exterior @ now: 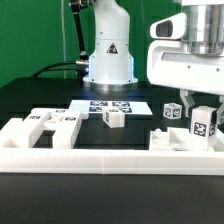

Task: Assemble chair

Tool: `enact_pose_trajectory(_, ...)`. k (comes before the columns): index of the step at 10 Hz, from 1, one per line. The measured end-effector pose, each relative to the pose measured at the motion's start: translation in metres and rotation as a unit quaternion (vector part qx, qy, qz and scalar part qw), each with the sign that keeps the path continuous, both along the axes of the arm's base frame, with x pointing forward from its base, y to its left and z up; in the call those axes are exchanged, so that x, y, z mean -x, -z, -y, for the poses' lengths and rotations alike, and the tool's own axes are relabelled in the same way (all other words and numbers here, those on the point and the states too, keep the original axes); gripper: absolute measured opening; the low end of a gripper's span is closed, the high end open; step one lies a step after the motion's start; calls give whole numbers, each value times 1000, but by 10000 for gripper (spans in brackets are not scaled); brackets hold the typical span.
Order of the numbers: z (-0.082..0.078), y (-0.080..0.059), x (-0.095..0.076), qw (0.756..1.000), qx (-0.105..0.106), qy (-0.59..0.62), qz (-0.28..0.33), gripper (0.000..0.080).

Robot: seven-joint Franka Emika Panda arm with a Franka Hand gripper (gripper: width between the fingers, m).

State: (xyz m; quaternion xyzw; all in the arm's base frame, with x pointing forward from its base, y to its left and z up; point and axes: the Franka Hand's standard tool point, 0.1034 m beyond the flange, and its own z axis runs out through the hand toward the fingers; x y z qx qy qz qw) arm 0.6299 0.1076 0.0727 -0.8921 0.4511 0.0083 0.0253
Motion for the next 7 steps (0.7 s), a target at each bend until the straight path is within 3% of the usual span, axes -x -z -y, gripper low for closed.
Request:
enact_pose_trajectory(2, -4, 0, 0, 994, -6, 106, -6, 290)
enact_pose_trajectory(6, -5, -2, -1, 994, -9, 105, -8, 291)
enact_pose_trajectory(7, -7, -2, -1, 995, -9, 99, -4, 461)
